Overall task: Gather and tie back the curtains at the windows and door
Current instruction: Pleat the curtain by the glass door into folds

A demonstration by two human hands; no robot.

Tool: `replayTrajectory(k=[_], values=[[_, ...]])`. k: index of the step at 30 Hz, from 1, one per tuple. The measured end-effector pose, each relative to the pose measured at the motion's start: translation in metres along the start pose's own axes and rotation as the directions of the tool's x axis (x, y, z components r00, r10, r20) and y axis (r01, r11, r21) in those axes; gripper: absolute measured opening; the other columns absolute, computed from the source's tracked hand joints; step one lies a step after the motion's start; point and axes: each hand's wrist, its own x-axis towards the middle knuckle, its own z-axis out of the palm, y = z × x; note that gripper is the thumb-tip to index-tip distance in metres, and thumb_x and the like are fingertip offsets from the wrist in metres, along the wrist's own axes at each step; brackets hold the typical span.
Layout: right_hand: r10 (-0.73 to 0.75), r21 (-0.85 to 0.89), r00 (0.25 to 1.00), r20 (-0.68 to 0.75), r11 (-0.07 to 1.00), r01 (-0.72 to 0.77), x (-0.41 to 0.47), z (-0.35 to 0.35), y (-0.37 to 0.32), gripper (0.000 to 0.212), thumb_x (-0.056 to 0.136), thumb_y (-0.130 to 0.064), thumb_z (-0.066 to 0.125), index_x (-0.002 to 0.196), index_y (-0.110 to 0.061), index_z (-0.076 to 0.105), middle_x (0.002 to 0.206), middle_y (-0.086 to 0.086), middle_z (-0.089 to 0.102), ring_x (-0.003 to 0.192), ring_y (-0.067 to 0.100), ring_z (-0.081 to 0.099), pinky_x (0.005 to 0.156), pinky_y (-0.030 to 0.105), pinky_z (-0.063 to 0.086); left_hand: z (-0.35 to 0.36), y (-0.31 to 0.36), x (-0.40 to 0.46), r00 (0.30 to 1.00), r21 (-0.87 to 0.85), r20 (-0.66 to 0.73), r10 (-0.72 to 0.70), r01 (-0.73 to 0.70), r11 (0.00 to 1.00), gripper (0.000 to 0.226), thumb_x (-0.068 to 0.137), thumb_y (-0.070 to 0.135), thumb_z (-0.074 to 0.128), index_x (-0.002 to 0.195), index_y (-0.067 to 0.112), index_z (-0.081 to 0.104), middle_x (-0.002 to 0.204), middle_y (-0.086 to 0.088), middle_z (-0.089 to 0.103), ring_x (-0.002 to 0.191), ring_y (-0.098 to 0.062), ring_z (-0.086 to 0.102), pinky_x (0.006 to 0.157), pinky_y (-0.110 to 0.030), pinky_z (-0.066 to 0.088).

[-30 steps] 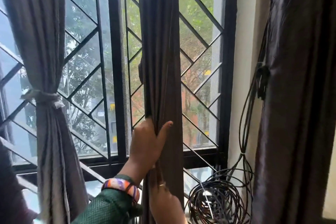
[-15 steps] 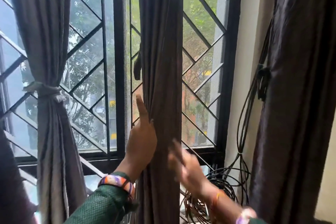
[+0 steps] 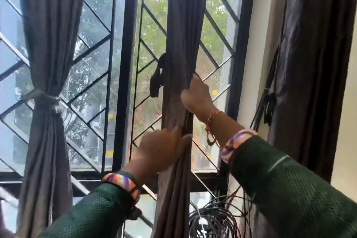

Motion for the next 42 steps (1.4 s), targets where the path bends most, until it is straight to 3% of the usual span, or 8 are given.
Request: replayTrajectory(k=[5, 9, 17, 24, 29, 32, 38, 42], values=[[-0.02, 0.008, 0.998, 0.06, 1.0, 0.019, 0.003, -0.006, 0.006, 0.053, 0.082, -0.001, 0.039, 0.133, -0.011, 0.045, 0.12, 0.021, 0.059, 0.105, 0.04, 0.058, 0.089, 0.045, 0.05, -0.03, -0.052, 0.05, 0.873, -0.297, -0.33, -0.358, 0.264, 0.918, 0.028, 0.092, 0.035, 0.044, 0.106, 0.017, 0.06, 0.097, -0.015, 0.069, 0.09, -0.037, 0.064, 0.071, -0.037, 0.05], [-0.041, 0.032, 0.997, 0.07, 0.999, 0.039, -0.001, -0.005, 0.003, 0.055, 0.084, 0.001, 0.038, 0.138, -0.009, 0.04, 0.123, 0.02, 0.058, 0.105, 0.036, 0.059, 0.089, 0.043, 0.052, -0.048, -0.075, 0.092, 0.855, -0.405, -0.163, -0.492, 0.397, 0.823, 0.048, 0.086, 0.029, 0.058, 0.127, 0.006, 0.048, 0.118, -0.022, 0.06, 0.109, -0.038, 0.057, 0.088, -0.04, 0.045], [-0.099, 0.022, 0.993, 0.067, 0.995, 0.098, -0.006, -0.008, -0.001, 0.051, 0.088, 0.004, 0.035, 0.137, -0.01, 0.042, 0.111, 0.014, 0.061, 0.084, 0.023, 0.059, 0.063, 0.022, 0.051, -0.069, -0.089, 0.11, 0.835, -0.547, -0.046, -0.548, 0.438, 0.713, 0.019, 0.074, 0.006, 0.064, 0.063, 0.009, 0.048, 0.072, -0.01, 0.054, 0.074, -0.026, 0.052, 0.059, -0.03, 0.045], [-0.163, -0.096, 0.985, 0.051, 0.981, 0.167, -0.011, 0.005, -0.015, 0.054, 0.089, 0.001, 0.041, 0.142, -0.001, 0.031, 0.103, 0.022, 0.064, 0.091, 0.033, 0.065, 0.079, 0.036, 0.055, -0.116, -0.081, 0.117, 0.889, -0.722, 0.156, -0.43, 0.4, 0.565, 0.019, 0.088, -0.001, 0.045, 0.071, 0.0, 0.055, 0.061, -0.006, 0.047, 0.049, -0.012, 0.042, 0.033, -0.014, 0.036], [-0.235, -0.153, 0.97, 0.068, 0.958, 0.242, -0.017, 0.024, -0.038, 0.061, 0.087, 0.002, 0.041, 0.144, 0.002, 0.021, 0.11, 0.027, 0.061, 0.102, 0.041, 0.061, 0.086, 0.043, 0.052, -0.141, -0.057, 0.108, 0.947, -0.75, 0.269, -0.175, 0.32, 0.58, 0.055, 0.085, 0.063, 0.044, 0.084, 0.01, 0.059, 0.07, -0.003, 0.056, 0.059, -0.014, 0.045, 0.055, -0.022, 0.04], [-0.262, -0.161, 0.961, 0.086, 0.949, 0.272, -0.016, 0.035, -0.05, 0.06, 0.087, -0.002, 0.042, 0.143, -0.001, 0.02, 0.114, 0.024, 0.06, 0.105, 0.041, 0.059, 0.088, 0.044, 0.049, -0.132, -0.047, 0.117, 0.907, -0.62, 0.181, -0.38, 0.405, 0.672, 0.033, 0.082, 0.041, 0.065, 0.082, 0.009, 0.056, 0.073, -0.003, 0.055, 0.064, -0.012, 0.049, 0.043, -0.015, 0.041], [-0.362, 0.403, 0.796, 0.486, 0.9, 0.163, 0.01, -0.002, -0.035, 0.024, 0.095, -0.03, 0.05, 0.11, -0.012, 0.056, 0.081, 0.007, 0.059, 0.074, 0.018, 0.056, 0.062, 0.023, 0.046, -0.139, -0.073, 0.12, 0.857, -0.447, 0.087, -0.508, 0.489, 0.749, 0.02, 0.09, 0.013, 0.05, 0.104, 0.002, 0.058, 0.086, -0.014, 0.056, 0.072, -0.022, 0.049, 0.053, -0.025, 0.039], [-0.109, 0.661, 0.956, 0.273, 0.743, -0.104, 0.061, -0.014, 0.014, 0.035, 0.099, -0.034, 0.04, 0.093, -0.009, 0.062, 0.07, 0.004, 0.071, 0.055, 0.016, 0.064, 0.05, 0.018, 0.043, -0.154, -0.09, 0.107, 0.893, -0.773, 0.192, -0.407, 0.393, 0.497, 0.007, 0.087, 0.007, 0.056, 0.082, 0.011, 0.058, 0.066, -0.004, 0.069, 0.063, -0.018, 0.064, 0.071, -0.034, 0.056]])
